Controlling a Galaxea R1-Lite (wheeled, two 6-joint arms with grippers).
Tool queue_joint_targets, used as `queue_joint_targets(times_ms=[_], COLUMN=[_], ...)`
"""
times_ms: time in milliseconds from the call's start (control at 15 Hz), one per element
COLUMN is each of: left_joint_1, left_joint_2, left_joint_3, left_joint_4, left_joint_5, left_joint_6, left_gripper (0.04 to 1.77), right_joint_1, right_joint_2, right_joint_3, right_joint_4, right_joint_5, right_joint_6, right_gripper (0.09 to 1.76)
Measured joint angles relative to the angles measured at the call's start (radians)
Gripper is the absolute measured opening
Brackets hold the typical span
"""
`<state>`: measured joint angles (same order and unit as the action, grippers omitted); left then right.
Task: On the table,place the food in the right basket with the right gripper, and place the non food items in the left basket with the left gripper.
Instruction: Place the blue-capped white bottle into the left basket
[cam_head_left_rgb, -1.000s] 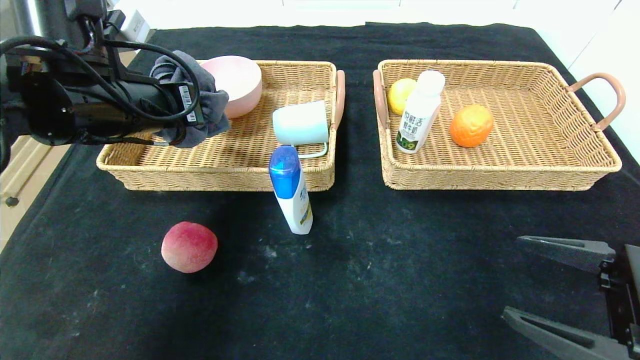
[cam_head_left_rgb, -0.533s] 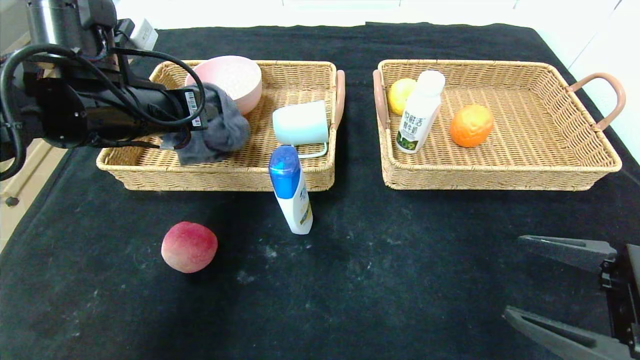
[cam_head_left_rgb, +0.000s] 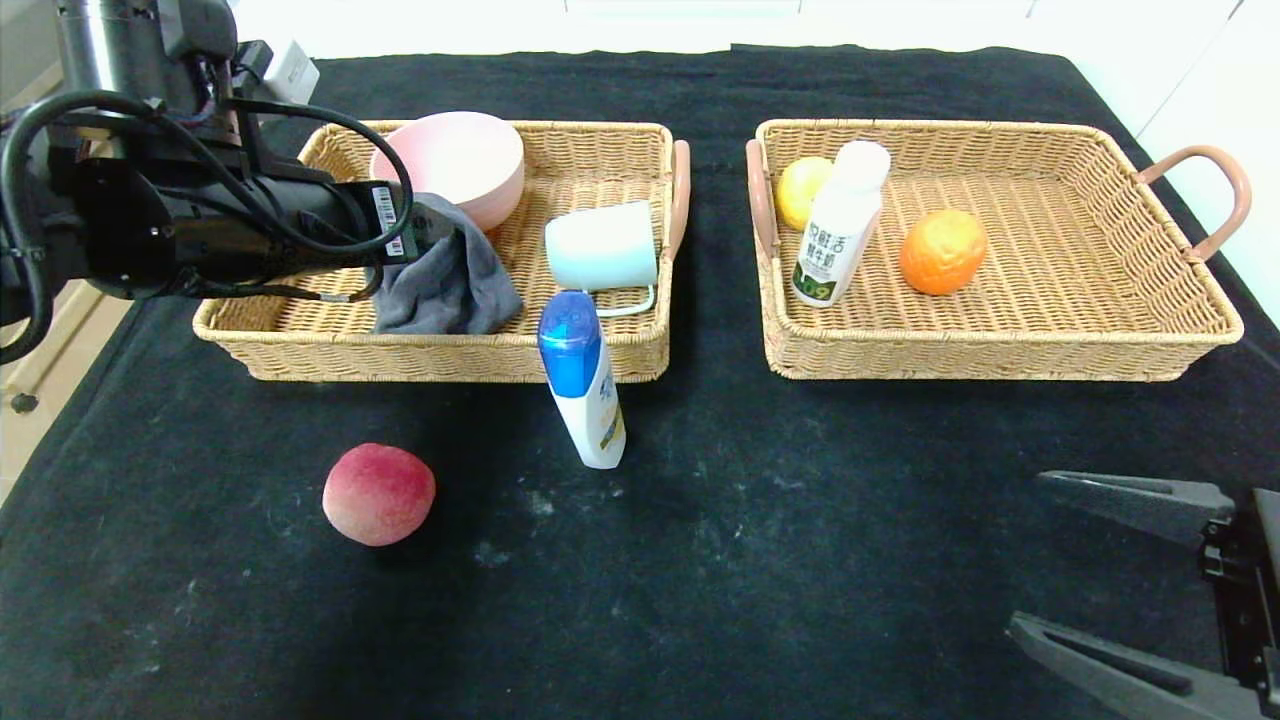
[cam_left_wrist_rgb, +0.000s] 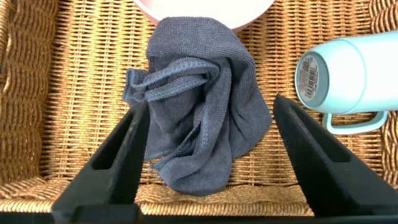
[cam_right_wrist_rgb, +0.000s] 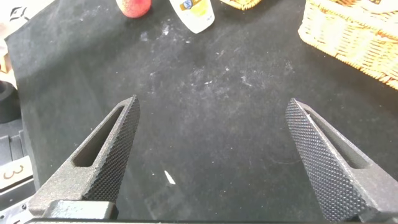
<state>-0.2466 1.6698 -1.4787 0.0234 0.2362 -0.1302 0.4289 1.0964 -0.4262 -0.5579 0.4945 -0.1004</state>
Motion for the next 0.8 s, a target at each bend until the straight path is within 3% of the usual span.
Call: queue_joint_targets(times_ms=[333,800], left_joint_1=[-0.014,-0.156], left_joint_2=[-0.043,-0.288], left_joint_3=[0.047,0.359], left_joint_4=[0.002,0.000], left_joint_5=[-0.002,-0.038], left_joint_6=[0.010,0.061], left_gripper=[1.58,1.66], right_joint_1=[0.000,-0.002], right_joint_2=[-0.001,-0.001], right_joint_3=[0.000,0.000], right_joint_4=[0.000,0.000], right_joint_5=[0.000,-0.002], right_joint_6=[0.000,0.001], right_gripper=[1.71,1.71])
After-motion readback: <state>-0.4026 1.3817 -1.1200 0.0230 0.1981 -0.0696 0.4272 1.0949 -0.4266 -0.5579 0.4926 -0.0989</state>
